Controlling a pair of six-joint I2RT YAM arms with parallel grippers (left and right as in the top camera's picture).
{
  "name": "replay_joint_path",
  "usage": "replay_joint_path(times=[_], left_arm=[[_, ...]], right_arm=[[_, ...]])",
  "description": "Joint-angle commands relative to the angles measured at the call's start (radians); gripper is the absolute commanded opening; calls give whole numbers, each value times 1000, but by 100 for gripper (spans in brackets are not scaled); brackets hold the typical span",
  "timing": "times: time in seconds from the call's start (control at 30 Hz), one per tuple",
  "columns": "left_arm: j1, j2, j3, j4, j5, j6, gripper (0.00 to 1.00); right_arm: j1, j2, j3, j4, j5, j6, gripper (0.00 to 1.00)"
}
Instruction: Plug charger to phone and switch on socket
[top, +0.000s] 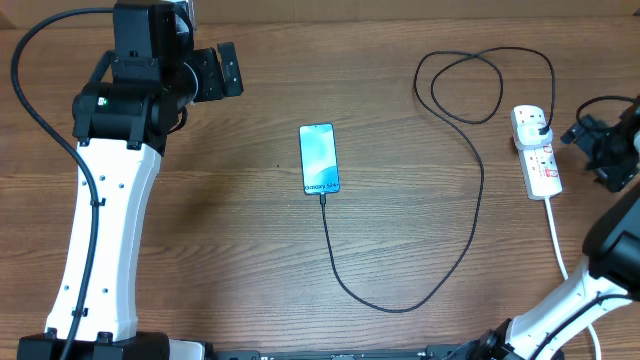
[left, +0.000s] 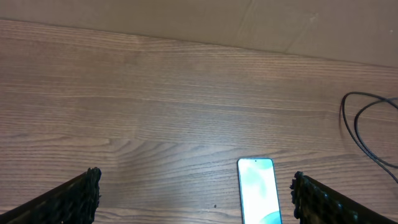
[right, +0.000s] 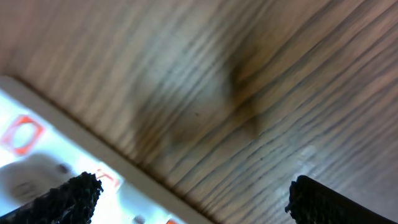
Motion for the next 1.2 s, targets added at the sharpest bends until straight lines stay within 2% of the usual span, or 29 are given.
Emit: replay_joint_path(times=[0.0,0.5,0.9,1.17], left_arm=[[-7,8,-1,1,-14,19,99],[-7,8,-1,1,-14,19,100],[-7,8,-1,1,-14,19,99],[-7,8,-1,1,-14,19,100]], right_arm=[[-2,19,-5,-1,1,4,100],[2,44,-10,-10,-67,-7,100],[39,45,-11,-17,-34,-7,100],[39,46,-66,19,-62,-23,100]])
